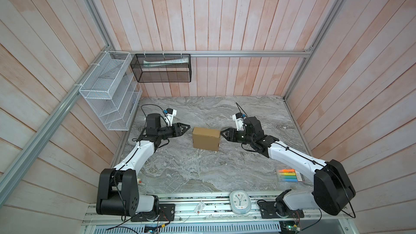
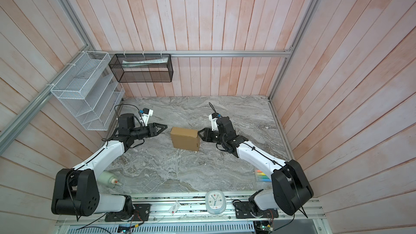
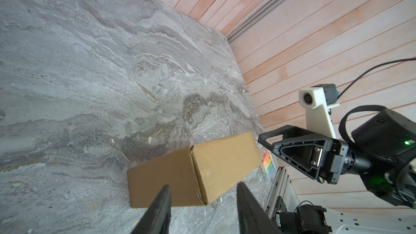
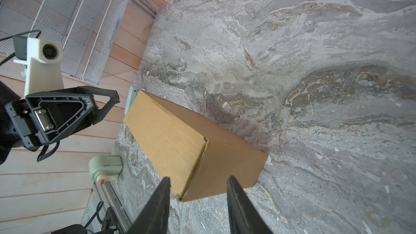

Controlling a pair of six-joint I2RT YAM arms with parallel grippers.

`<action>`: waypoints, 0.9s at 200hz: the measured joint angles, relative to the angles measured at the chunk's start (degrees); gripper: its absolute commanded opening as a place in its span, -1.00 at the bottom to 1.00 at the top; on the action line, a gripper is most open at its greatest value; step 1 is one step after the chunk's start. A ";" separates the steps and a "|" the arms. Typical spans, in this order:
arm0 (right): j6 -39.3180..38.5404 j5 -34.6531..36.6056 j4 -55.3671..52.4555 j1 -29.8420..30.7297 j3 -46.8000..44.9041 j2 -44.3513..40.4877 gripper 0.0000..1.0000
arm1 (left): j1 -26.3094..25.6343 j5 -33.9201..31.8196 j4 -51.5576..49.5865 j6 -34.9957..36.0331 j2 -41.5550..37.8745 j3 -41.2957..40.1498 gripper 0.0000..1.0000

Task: Assemble paper box
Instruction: Fold and tuck the lid into the gap.

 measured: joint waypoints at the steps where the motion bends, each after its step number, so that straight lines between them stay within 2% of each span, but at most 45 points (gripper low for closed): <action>1: 0.04 -0.02 0.00 0.04 0.00 0.04 -0.18 | -0.09 0.00 -0.11 0.07 0.07 0.04 -0.02; 70: 0.74 -1.36 0.35 0.79 1.09 3.19 -0.20 | -1.95 -0.44 -2.38 1.92 1.49 1.07 -0.05; 147: 1.09 -2.71 1.38 0.83 2.36 5.62 -0.21 | -3.87 -1.42 -4.63 3.10 3.10 1.88 -0.17; 180: 1.05 -3.02 1.77 0.83 2.99 6.47 -0.28 | -4.42 -1.70 -5.84 3.72 3.50 2.62 -0.24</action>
